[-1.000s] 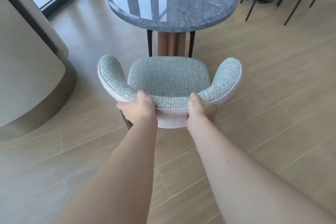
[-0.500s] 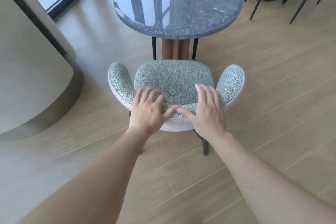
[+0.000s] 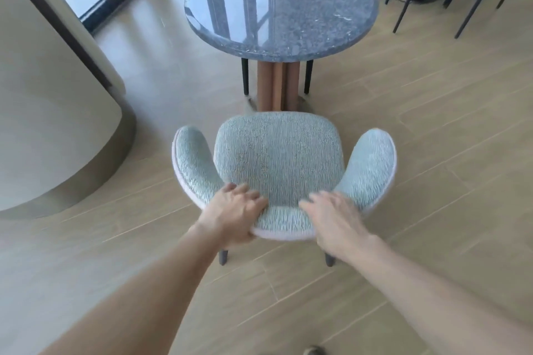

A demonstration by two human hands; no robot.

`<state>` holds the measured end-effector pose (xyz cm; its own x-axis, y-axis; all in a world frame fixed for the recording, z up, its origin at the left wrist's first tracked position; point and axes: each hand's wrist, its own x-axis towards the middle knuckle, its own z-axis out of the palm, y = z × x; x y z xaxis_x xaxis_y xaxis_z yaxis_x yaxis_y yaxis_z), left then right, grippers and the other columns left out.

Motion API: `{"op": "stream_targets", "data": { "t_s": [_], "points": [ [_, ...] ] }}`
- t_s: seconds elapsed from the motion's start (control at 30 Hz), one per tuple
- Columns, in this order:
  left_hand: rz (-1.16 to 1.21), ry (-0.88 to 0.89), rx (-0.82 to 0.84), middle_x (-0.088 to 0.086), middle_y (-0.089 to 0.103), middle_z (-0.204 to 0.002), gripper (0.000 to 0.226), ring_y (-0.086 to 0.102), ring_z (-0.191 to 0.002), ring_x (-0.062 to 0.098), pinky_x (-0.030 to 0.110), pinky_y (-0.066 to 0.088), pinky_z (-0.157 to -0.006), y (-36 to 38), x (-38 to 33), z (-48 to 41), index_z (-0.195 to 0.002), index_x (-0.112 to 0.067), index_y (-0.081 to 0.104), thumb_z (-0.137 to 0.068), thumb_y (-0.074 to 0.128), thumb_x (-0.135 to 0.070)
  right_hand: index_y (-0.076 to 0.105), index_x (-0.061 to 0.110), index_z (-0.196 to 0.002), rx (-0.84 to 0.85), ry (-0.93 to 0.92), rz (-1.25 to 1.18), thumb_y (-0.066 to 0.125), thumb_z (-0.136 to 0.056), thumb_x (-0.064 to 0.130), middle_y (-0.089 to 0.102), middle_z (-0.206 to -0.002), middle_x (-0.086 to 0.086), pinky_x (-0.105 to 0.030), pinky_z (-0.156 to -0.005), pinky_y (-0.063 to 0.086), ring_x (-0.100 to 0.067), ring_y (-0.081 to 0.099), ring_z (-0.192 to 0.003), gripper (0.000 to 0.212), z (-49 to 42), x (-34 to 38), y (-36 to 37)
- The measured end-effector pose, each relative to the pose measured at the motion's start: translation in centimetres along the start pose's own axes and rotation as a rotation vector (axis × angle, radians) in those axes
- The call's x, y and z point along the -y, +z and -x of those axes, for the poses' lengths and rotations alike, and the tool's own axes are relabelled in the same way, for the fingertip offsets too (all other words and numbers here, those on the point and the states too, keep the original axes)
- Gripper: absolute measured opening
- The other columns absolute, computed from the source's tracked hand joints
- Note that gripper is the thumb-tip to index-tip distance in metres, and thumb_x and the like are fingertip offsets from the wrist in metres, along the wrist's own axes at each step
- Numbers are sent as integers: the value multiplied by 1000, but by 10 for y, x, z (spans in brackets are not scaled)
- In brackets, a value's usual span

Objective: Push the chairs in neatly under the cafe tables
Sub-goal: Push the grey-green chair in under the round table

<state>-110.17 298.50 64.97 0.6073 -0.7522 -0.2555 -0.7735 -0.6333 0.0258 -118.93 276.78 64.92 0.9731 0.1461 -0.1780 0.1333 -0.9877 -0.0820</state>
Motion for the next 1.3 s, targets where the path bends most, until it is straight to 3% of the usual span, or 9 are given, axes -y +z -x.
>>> {"op": "stream_targets", "data": {
  "t_s": [0.1, 0.23, 0.33, 0.43, 0.6, 0.77, 0.9, 1.07, 1.3],
  "points": [
    [29, 6, 35, -1, 60, -124, 50, 57, -119, 24, 45, 43, -114, 11, -11, 21, -131, -27, 53, -87, 68, -45, 56, 23, -138, 39, 5, -33, 74, -88, 4, 61, -132, 3, -37, -116, 40, -18, 55, -123, 56, 26, 9, 11],
    [23, 29, 97, -4, 58, -150, 75, 57, -137, 25, 53, 35, -124, 4, -10, 19, -155, -37, 37, -90, 69, -56, 35, 25, -158, 96, -35, 15, 71, -93, 12, 43, -163, -4, -52, -130, 21, -25, 47, -146, 75, 22, 15, 8],
    [0, 61, 84, -8, 65, -146, 78, 64, -131, 25, 49, 39, -119, 7, -8, 16, -159, -40, 33, -90, 71, -50, 34, 25, -159, 116, -101, -1, 67, -99, 31, 54, -156, 1, -47, -126, 30, -20, 55, -139, 69, 17, 13, 6],
    [-6, 47, 102, -8, 69, -139, 79, 66, -127, 24, 49, 39, -119, 5, 1, 5, -159, -39, 34, -91, 72, -47, 41, 27, -156, 115, -134, -7, 65, -100, 28, 63, -145, 4, -41, -119, 39, -18, 62, -129, 61, 6, -1, 4],
    [4, 1, 90, -11, 72, -116, 76, 70, -107, 18, 50, 41, -120, -12, 27, -43, -159, -39, 37, -93, 75, -48, 47, 29, -149, 89, -116, 20, 73, -95, 31, 69, -125, 5, -42, -111, 47, -18, 68, -112, 59, -46, -25, -5],
    [-35, -16, 2, -8, 74, -102, 62, 70, -86, 20, 42, 58, -92, -32, 54, -104, -146, -38, 51, -91, 70, -61, 53, 28, -140, 54, -90, 83, 77, -91, 46, 71, -114, 5, -41, -101, 49, -24, 70, -104, 58, -107, -63, -30],
    [-39, -19, -49, -8, 74, -96, 65, 65, -78, 20, 36, 56, -81, -39, 74, -144, -145, -40, 52, -89, 71, -67, 52, 28, -141, 37, -84, 97, 76, -89, 55, 71, -110, 4, -43, -99, 49, -23, 69, -98, 63, -142, -87, -40],
    [-67, -58, -75, -5, 77, -101, 66, 73, -90, 26, 45, 59, -92, -49, 91, -173, -143, -44, 53, -85, 72, -70, 49, 30, -144, 16, -69, 102, 76, -88, 59, 71, -116, 3, -45, -101, 47, -26, 69, -102, 69, -172, -101, -49],
    [-89, -43, -83, -7, 77, -104, 65, 74, -92, 26, 43, 58, -87, -53, 104, -185, -141, -44, 53, -84, 71, -71, 49, 33, -144, -5, -85, 131, 76, -85, 65, 73, -116, 5, -45, -98, 50, -28, 72, -102, 73, -190, -106, -52]
  ]
}}
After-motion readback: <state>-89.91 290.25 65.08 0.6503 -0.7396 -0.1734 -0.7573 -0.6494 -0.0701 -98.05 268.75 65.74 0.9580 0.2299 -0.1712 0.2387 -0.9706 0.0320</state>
